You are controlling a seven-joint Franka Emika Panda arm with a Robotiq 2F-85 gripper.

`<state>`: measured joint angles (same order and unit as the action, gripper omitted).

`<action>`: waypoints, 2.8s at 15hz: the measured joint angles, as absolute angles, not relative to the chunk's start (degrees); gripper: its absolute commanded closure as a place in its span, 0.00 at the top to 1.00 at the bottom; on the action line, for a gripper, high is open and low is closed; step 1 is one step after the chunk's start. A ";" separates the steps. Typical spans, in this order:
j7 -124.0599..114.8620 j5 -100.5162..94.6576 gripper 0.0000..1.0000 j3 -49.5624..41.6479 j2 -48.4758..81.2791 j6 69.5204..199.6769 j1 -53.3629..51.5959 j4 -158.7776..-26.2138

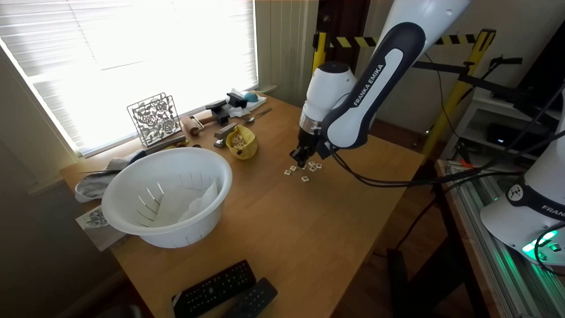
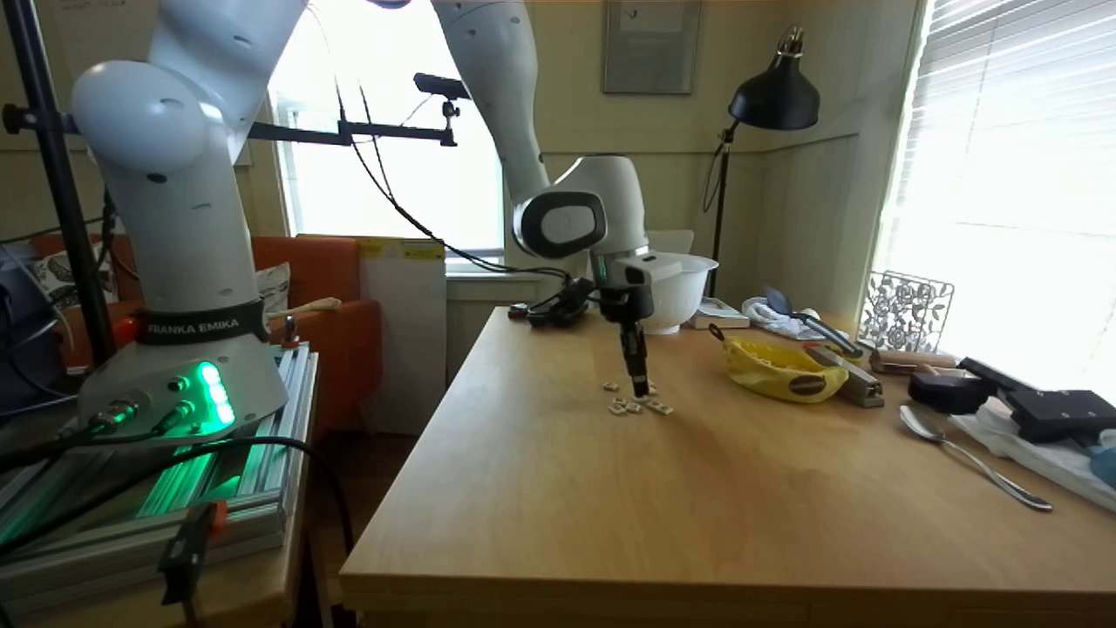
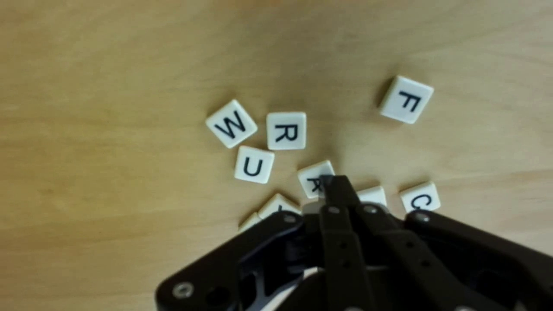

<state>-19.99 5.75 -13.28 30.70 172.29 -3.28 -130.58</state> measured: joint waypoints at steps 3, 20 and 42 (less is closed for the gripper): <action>-23.73 6.46 0.00 -14.38 30.70 170.55 -5.02 -130.15; -39.16 7.89 0.00 -16.27 30.70 168.07 -8.07 -129.77; -52.13 8.88 0.00 -15.38 30.48 167.55 -8.61 -129.76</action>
